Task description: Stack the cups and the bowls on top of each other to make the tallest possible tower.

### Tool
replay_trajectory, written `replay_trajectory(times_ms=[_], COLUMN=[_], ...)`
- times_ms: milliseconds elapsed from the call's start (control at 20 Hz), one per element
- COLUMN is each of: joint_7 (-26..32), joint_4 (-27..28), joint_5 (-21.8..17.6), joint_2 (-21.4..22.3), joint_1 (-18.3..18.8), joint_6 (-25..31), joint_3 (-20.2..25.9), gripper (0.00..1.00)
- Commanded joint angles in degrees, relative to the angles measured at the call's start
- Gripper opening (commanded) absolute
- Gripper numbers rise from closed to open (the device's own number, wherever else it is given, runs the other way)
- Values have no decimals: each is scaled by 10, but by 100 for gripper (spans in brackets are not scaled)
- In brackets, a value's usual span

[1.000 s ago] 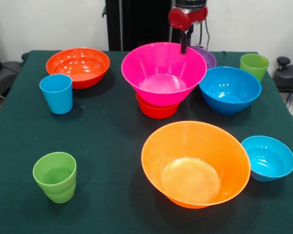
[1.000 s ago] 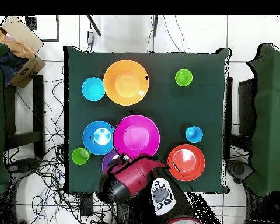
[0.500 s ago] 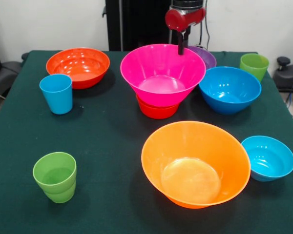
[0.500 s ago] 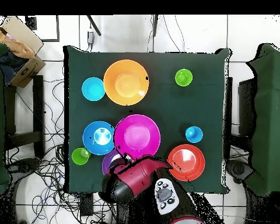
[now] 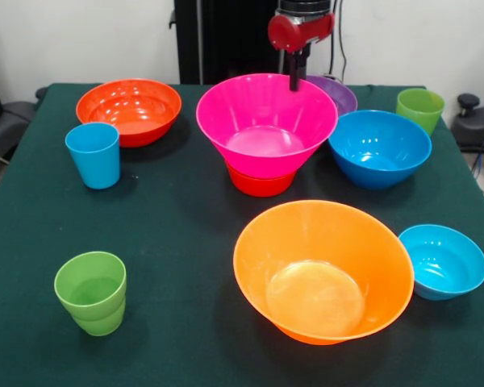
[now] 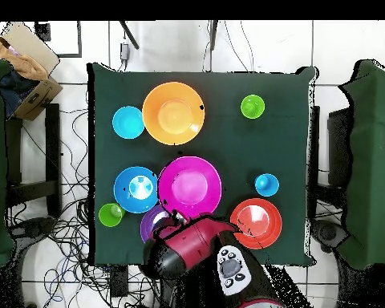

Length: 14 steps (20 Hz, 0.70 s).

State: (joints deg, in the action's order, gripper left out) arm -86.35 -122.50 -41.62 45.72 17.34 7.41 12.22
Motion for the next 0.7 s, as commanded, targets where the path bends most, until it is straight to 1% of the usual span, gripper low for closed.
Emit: replay_trajectory(times_ms=[50, 250, 500, 550, 700], joint_7=[-21, -28, -34, -35, -40], joint_4=[18, 17, 15, 13, 14], joint_5=[-49, -48, -49, -49, -50], joint_2=[-30, -31, -33, -33, -32], joint_1=[8, 0, 0, 5, 0], joint_6=[-5, -11, -25, -33, -44], joint_3=[17, 11, 8, 13, 9], gripper=[0, 0, 0, 100, 100])
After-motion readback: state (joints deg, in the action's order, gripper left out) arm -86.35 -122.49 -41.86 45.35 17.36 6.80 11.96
